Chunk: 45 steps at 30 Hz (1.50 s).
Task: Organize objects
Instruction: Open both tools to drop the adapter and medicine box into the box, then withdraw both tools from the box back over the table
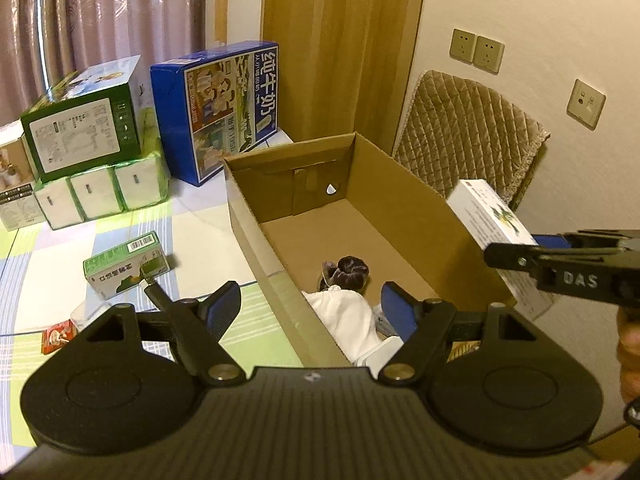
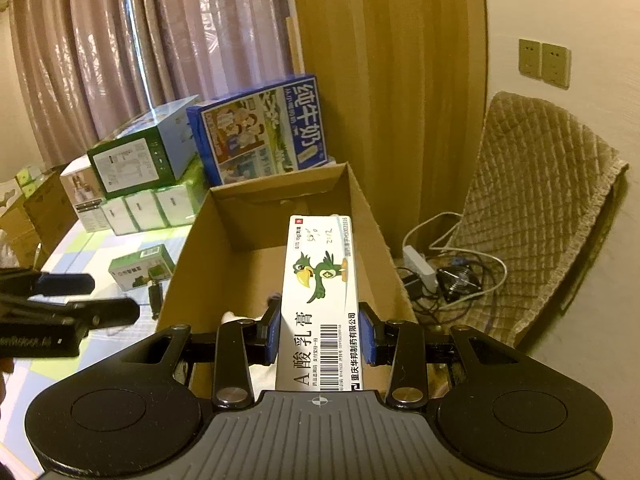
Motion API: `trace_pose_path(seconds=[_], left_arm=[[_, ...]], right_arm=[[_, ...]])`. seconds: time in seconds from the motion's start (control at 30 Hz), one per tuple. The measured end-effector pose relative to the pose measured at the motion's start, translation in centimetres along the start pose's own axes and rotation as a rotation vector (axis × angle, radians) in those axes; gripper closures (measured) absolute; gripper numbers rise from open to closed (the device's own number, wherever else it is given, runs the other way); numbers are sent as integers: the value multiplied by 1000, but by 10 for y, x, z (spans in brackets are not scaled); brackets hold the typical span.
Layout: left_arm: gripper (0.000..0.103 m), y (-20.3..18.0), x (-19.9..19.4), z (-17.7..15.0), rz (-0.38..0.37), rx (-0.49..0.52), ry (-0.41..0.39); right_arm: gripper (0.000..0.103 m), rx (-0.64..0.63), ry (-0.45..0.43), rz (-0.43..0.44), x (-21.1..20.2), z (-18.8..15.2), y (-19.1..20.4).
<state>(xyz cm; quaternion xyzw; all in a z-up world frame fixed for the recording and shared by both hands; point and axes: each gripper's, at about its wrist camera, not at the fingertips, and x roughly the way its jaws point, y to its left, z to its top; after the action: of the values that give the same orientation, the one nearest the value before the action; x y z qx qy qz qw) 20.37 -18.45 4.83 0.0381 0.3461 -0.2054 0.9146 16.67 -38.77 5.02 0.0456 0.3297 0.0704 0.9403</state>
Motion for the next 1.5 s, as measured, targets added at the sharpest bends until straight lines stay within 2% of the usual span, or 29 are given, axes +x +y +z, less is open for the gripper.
trace_pose_path(seconds=[0.1, 0.13, 0.17, 0.23, 0.5, 0.73, 1.07, 1.2, 1.27, 1.4, 1.5], left_arm=[[30, 3, -3, -2, 2, -10, -2], [30, 4, -3, -3, 1, -14, -2], [30, 5, -4, -4, 1, -18, -2], [30, 9, -7, -7, 4, -28, -3], [30, 27, -22, -26, 17, -82, 2], [28, 42, -45, -45, 35, -121, 10], [23, 62, -93, -74, 87, -142, 0], [17, 76, -114, -86, 124, -153, -6], [13, 84, -123, -92, 141, -160, -6], [10, 103, -138, -104, 174, -187, -2], [4, 114, -150, -112, 209, -195, -5]], right_arm=[[67, 46, -21, 39, 7, 5, -2], [64, 62, -35, 51, 8, 7, -4], [48, 79, -45, 59, 10, 9, -6], [39, 114, -52, 64, 10, 11, -10], [35, 135, -39, 71, -13, -4, -14], [31, 140, -37, 55, -42, -25, -2], [22, 114, -52, 99, -78, -43, 44], [18, 85, -52, 130, -87, -47, 68], [11, 73, -50, 143, -90, -51, 80], [7, 49, -42, 161, -92, -59, 102], [5, 42, -26, 174, -92, -66, 114]])
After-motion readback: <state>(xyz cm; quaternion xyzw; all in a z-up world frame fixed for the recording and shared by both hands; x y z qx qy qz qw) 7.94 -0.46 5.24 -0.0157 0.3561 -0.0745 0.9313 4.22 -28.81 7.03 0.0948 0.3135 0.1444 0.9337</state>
